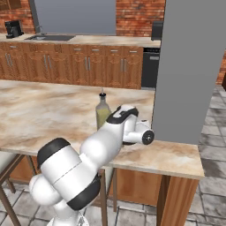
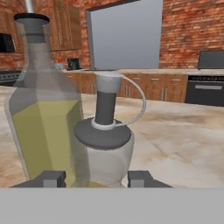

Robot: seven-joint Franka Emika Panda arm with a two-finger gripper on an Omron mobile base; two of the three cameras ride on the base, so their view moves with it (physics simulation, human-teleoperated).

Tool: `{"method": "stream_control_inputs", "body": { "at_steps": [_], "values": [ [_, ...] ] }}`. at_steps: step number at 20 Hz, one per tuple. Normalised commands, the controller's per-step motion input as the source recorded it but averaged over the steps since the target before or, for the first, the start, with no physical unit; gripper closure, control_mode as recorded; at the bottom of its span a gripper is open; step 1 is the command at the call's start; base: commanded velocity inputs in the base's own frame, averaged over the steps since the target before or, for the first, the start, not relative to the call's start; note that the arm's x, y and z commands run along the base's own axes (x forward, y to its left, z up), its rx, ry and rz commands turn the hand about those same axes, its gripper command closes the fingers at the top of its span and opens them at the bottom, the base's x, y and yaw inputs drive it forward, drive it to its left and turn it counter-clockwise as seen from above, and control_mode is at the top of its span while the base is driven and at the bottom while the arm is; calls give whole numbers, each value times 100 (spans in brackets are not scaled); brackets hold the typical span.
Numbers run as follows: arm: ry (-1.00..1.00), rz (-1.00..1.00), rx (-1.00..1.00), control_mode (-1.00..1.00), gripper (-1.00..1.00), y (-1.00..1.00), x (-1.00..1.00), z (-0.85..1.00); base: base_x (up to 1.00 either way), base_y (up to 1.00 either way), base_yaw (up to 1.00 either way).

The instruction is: The dining table condiment station is running low on oil/vinegar bottle. Refill the condiment station by opening the cabinet and taking the oil/vinegar bottle from the cabinet and placing it on the dining table.

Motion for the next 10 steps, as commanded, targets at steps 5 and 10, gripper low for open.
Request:
{"method": "stream_control_inputs", "body": {
  "at_steps": [5, 10],
  "values": [
    [0, 0, 0, -100, -100, 0, -5, -11, 0, 0, 0],
    [-2, 0, 0, -100, -100, 0, -13, 0, 0, 0, 0]
  ]
}}
